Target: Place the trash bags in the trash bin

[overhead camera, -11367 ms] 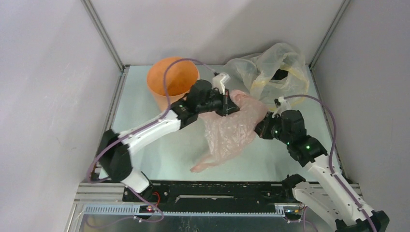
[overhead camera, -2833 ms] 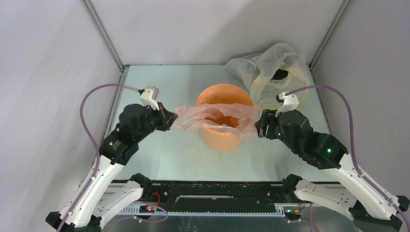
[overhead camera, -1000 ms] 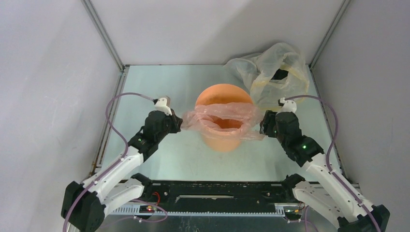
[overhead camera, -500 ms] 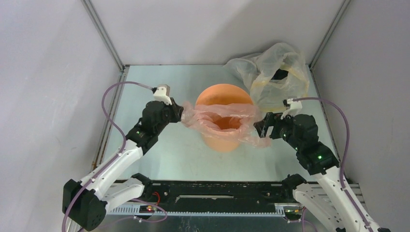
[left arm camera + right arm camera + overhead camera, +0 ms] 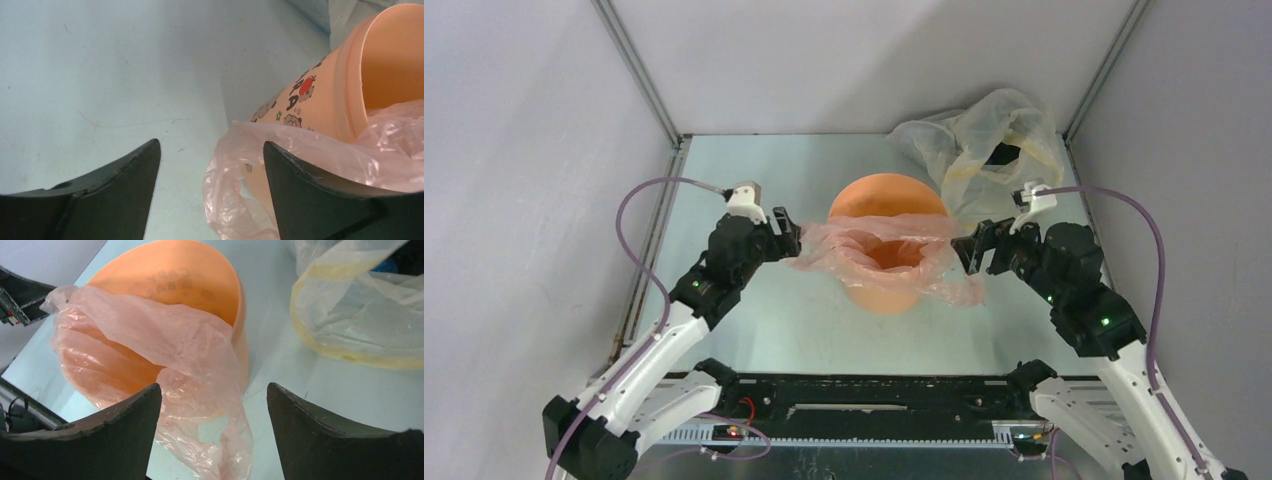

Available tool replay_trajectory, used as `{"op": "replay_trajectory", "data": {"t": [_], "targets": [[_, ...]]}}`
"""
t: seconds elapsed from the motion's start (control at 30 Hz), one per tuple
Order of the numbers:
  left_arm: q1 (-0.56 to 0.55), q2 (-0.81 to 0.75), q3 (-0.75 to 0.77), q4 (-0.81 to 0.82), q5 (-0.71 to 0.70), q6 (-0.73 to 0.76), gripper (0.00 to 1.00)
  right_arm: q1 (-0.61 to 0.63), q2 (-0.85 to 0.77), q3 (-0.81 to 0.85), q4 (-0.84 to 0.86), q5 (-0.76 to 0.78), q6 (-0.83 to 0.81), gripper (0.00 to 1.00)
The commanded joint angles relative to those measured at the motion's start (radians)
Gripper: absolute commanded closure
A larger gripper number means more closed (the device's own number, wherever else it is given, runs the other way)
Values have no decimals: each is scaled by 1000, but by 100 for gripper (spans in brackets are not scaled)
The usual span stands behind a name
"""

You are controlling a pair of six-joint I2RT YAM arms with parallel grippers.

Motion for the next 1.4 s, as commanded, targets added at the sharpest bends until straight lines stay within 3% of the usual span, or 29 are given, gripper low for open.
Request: {"op": "replay_trajectory", "data": {"t": [0.0, 0.17, 0.4, 0.6, 1.03, 1.1, 1.27, 1.37], "targets": [[-2, -96, 14, -49, -67, -15, 15, 60, 48, 67, 65, -29, -94, 22], [-2, -189, 20, -60, -28, 26, 11, 206, 123, 78, 179, -60, -206, 28], [-2, -227, 7, -11, 69, 60, 14, 383, 304, 124, 311, -22, -393, 32], [-2, -276, -112, 151, 199, 72, 14, 405, 483, 258, 234, -71, -509, 39], [-2, -290, -226, 195, 93, -5, 12, 412, 599, 320, 215, -62, -600, 45], [-2, -294, -240, 208, 85, -9, 13, 411, 615, 335, 205, -57, -606, 52], [-2, -263, -245, 213, 81, -21, 23, 408, 660, 370, 198, -36, -611, 86], [-2, -231, -249, 251, 79, -29, 28, 393, 678, 389, 203, -46, -601, 100]]}}
